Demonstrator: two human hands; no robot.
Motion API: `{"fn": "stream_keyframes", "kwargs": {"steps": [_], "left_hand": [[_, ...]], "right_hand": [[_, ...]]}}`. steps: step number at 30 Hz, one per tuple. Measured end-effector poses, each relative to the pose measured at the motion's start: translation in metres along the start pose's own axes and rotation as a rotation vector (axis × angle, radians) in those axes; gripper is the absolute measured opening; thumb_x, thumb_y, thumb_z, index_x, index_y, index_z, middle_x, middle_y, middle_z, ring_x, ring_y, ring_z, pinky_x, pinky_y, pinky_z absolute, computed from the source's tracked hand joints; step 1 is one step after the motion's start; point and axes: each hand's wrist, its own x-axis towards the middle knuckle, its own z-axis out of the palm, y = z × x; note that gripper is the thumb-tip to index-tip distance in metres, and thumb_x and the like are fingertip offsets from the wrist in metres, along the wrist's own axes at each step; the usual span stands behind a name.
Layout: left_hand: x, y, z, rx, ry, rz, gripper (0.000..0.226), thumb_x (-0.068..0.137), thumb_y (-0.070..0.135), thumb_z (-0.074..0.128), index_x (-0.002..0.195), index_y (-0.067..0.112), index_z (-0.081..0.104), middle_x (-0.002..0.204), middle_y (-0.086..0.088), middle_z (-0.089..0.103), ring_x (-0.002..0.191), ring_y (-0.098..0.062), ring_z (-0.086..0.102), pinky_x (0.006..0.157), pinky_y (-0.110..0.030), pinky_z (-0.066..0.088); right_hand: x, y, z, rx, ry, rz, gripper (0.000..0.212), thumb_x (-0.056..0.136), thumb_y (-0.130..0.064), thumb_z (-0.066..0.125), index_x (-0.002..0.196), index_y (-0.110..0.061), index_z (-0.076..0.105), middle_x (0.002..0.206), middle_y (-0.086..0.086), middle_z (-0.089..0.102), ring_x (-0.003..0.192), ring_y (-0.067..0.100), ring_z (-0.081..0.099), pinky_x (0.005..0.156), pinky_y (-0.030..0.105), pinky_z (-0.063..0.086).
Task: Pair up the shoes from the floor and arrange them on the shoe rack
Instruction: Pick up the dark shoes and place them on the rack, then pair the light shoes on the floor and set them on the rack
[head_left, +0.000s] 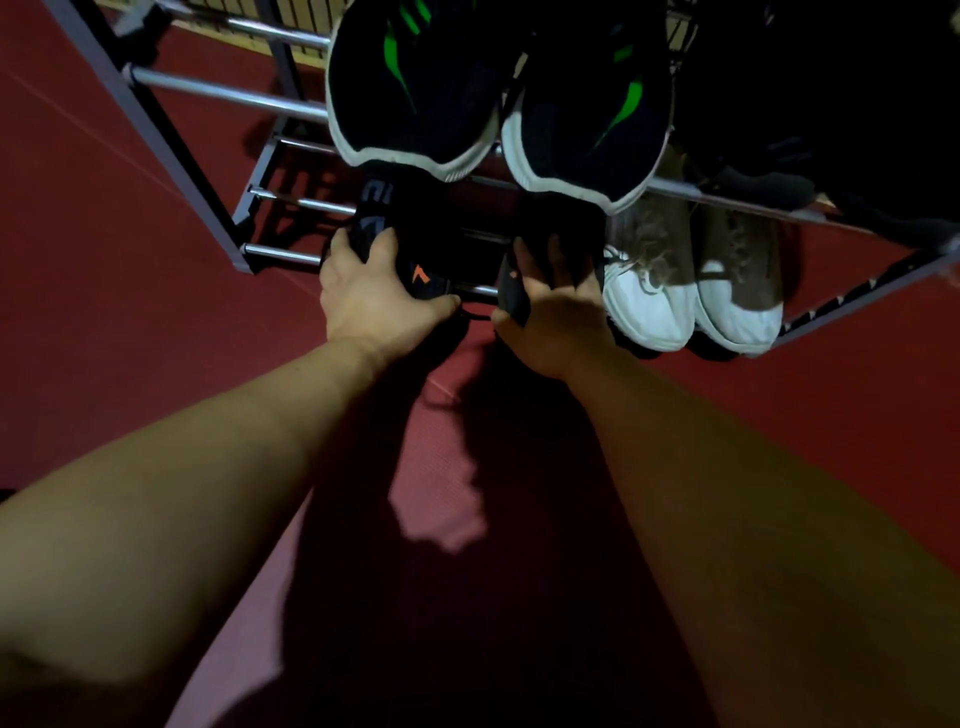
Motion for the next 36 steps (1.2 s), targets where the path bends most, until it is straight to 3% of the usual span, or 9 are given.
{"fn": "stream_keyframes", "kwargs": {"steps": [3, 5, 7, 9, 11, 15, 20, 30, 36], "left_hand": [[0.012, 0.017, 0.016, -0.001, -0.052, 0.048, 0.085, 0.072, 0.057, 0.069, 0.141, 0.018, 0.040, 0.154, -0.014, 0.016, 0.141, -0.032, 0.018, 0.117, -0.035, 0.019], [0.025, 0.026, 0.022, 0.003, -0.126, 0.140, 0.078, 0.078, 0.058, 0.061, 0.141, 0.017, 0.043, 0.151, -0.010, 0.027, 0.141, -0.027, 0.022, 0.115, -0.023, 0.017], [0.040, 0.026, 0.020, -0.031, -0.215, 0.233, 0.068, 0.085, 0.038, 0.063, 0.141, 0.008, 0.041, 0.145, -0.009, 0.040, 0.139, -0.023, 0.031, 0.109, -0.012, 0.019], [0.049, 0.017, 0.017, 0.100, -0.334, 0.324, 0.061, 0.095, 0.019, 0.052, 0.148, 0.007, 0.024, 0.153, -0.008, 0.024, 0.144, -0.019, 0.014, 0.112, -0.017, 0.004], [0.052, 0.005, 0.012, 0.202, -0.386, 0.345, 0.065, 0.095, 0.030, 0.046, 0.148, 0.024, 0.008, 0.158, -0.011, -0.001, 0.145, -0.023, -0.002, 0.113, -0.020, -0.005], [0.028, -0.006, -0.001, 0.303, -0.360, 0.296, 0.061, 0.097, 0.041, 0.041, 0.150, 0.033, 0.012, 0.157, -0.017, -0.011, 0.144, -0.038, -0.008, 0.116, -0.043, 0.000], [-0.013, -0.045, -0.038, 0.460, -0.313, 0.260, 0.080, 0.091, 0.055, 0.044, 0.150, 0.033, -0.005, 0.157, -0.014, -0.016, 0.144, -0.034, -0.016, 0.115, -0.046, -0.007], [-0.111, -0.218, -0.150, 0.669, -0.400, -0.151, 0.116, 0.066, 0.079, 0.055, 0.147, 0.037, -0.016, 0.158, -0.007, -0.016, 0.144, -0.028, -0.018, 0.114, -0.052, -0.011], [-0.161, -0.266, -0.185, 0.654, -0.391, -0.256, 0.123, 0.060, 0.067, 0.073, 0.147, 0.040, -0.010, 0.155, -0.008, 0.007, 0.142, -0.031, 0.014, 0.114, -0.055, 0.013]], "right_hand": [[-0.016, 0.019, 0.001, -0.016, -0.069, -0.037, 0.084, 0.088, -0.049, 0.051, 0.151, -0.018, 0.004, 0.158, 0.007, 0.004, 0.146, 0.029, -0.001, 0.115, 0.046, 0.003], [-0.030, 0.034, 0.011, -0.074, -0.107, -0.018, 0.079, 0.090, -0.047, 0.045, 0.150, -0.015, 0.004, 0.157, 0.007, 0.005, 0.146, 0.024, -0.003, 0.115, 0.047, 0.002], [-0.041, 0.041, 0.014, -0.137, -0.073, -0.040, 0.074, 0.091, -0.044, 0.039, 0.150, -0.013, 0.007, 0.157, 0.006, 0.004, 0.146, 0.021, -0.002, 0.114, 0.048, 0.000], [-0.045, 0.041, 0.013, -0.136, -0.065, -0.017, 0.073, 0.092, -0.039, 0.043, 0.150, -0.014, 0.007, 0.158, 0.005, 0.001, 0.146, 0.023, -0.002, 0.114, 0.049, 0.000], [-0.049, 0.033, 0.013, -0.095, -0.091, 0.061, 0.078, 0.090, -0.038, 0.049, 0.150, -0.018, 0.004, 0.158, 0.005, -0.006, 0.145, 0.028, -0.005, 0.114, 0.052, -0.001], [-0.061, 0.001, 0.023, -0.054, 0.038, 0.143, 0.088, 0.082, -0.031, 0.057, 0.151, -0.026, 0.003, 0.157, 0.011, -0.007, 0.143, 0.037, -0.010, 0.113, 0.055, 0.000], [-0.074, -0.046, 0.038, 0.013, 0.062, 0.144, 0.090, 0.080, -0.028, 0.059, 0.150, -0.033, 0.002, 0.157, 0.009, -0.012, 0.143, 0.034, -0.016, 0.112, 0.056, -0.001], [-0.100, -0.131, 0.051, -0.008, -0.193, 0.105, 0.083, 0.086, -0.041, 0.055, 0.148, -0.037, 0.000, 0.156, 0.007, -0.019, 0.143, 0.031, -0.018, 0.114, 0.052, -0.001], [-0.118, -0.159, 0.063, 0.002, -0.244, 0.077, 0.077, 0.088, -0.042, 0.053, 0.148, -0.038, 0.004, 0.157, 0.006, -0.013, 0.145, 0.028, -0.011, 0.115, 0.049, 0.003]]}}
